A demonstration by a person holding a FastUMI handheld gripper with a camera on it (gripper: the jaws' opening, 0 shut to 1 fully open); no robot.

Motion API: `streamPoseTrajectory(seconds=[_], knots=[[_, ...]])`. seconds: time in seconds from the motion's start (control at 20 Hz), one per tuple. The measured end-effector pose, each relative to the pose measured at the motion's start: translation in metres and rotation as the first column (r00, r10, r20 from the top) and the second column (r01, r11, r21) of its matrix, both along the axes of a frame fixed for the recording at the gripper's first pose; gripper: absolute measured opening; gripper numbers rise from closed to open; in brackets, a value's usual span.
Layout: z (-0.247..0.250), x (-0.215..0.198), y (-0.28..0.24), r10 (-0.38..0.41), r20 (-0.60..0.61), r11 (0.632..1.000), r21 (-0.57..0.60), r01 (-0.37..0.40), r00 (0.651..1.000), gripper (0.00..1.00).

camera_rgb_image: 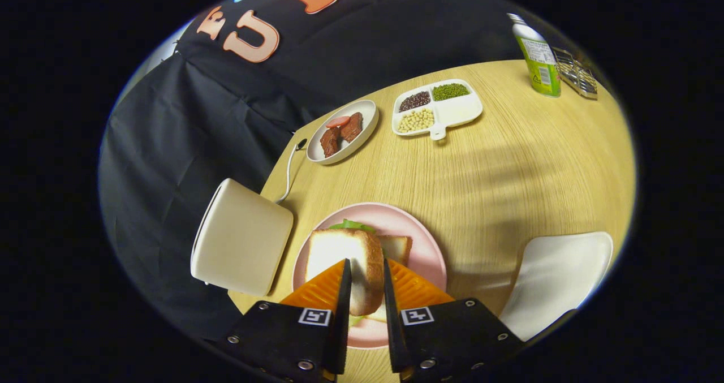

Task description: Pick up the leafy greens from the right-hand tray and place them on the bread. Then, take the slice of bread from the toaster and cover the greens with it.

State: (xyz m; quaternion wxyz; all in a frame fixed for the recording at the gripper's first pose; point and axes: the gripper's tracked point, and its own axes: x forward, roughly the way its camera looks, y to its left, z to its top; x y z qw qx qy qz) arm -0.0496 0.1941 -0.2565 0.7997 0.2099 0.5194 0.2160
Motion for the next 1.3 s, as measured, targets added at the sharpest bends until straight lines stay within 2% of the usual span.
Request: streamPoseTrajectory(seconds=[0.15, 0.2, 0.3, 0.35, 0.4, 0.55, 0.7, 0.85, 1.0, 1.3], knots=[[0.007, 0.017, -0.025, -0.026, 0.135, 0.995, -0.090, 0.038, 0.990, 0.39], [0.015, 0.023, -0.032, -0.042, 0.184, 0.992, -0.108, 0.063, 0.982, 0.47], [0.039, 0.037, -0.039, -0.079, 0.275, 0.989, -0.100, 0.110, 0.958, 0.56], [0.053, 0.043, -0.043, -0.097, 0.330, 0.987, -0.087, 0.133, 0.939, 0.58], [0.064, 0.047, -0.049, -0.109, 0.381, 0.984, -0.087, 0.153, 0.918, 0.63], [0.097, 0.050, -0.073, -0.117, 0.522, 0.969, -0.127, 0.212, 0.845, 0.75], [0.125, 0.052, -0.082, -0.135, 0.605, 0.959, -0.120, 0.257, 0.785, 0.87], [0.148, 0.057, -0.099, -0.134, 0.694, 0.940, -0.136, 0.312, 0.707, 0.90], [0.177, 0.057, -0.106, -0.118, 0.785, 0.922, -0.142, 0.361, 0.608, 0.97], [0.230, 0.050, -0.124, -0.142, 0.891, 0.893, -0.073, 0.445, 0.431, 0.97]])
